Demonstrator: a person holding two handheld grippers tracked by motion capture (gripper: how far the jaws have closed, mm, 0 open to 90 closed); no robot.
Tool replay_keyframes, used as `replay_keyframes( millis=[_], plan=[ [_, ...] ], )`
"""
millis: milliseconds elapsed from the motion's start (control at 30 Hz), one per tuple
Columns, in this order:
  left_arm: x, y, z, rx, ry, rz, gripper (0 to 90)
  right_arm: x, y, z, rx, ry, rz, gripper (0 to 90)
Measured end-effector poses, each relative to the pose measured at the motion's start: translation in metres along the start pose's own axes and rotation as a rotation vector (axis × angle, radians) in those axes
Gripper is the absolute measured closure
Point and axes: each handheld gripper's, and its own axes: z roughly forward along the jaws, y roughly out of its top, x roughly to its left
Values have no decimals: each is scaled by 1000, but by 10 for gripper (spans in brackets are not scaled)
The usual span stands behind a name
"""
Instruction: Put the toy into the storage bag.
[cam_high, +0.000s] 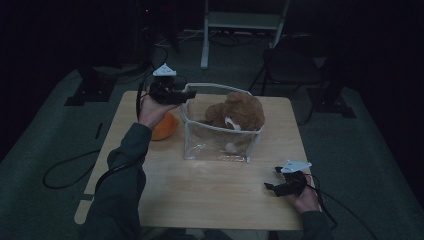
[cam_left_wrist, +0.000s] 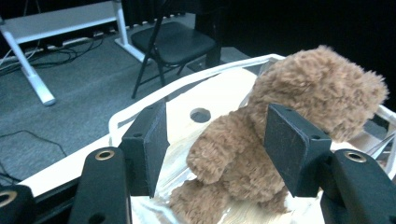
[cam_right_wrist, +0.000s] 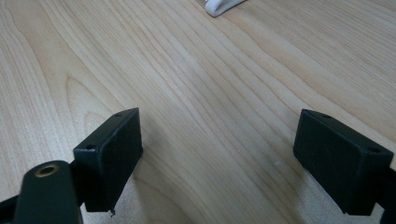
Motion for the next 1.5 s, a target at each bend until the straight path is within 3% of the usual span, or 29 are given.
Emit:
replay_keyframes(
  millis=[800,933,1500],
  plan=[
    [32,-31,-9,19,76,-82,408,0,0,0,0,-1,1,149],
    [43,-44,-11,34,102,-113,410,0,0,0,0,-1,2,149],
    [63,-83,-12,101,164,-169,416,0,0,0,0,-3,3,149]
  ],
)
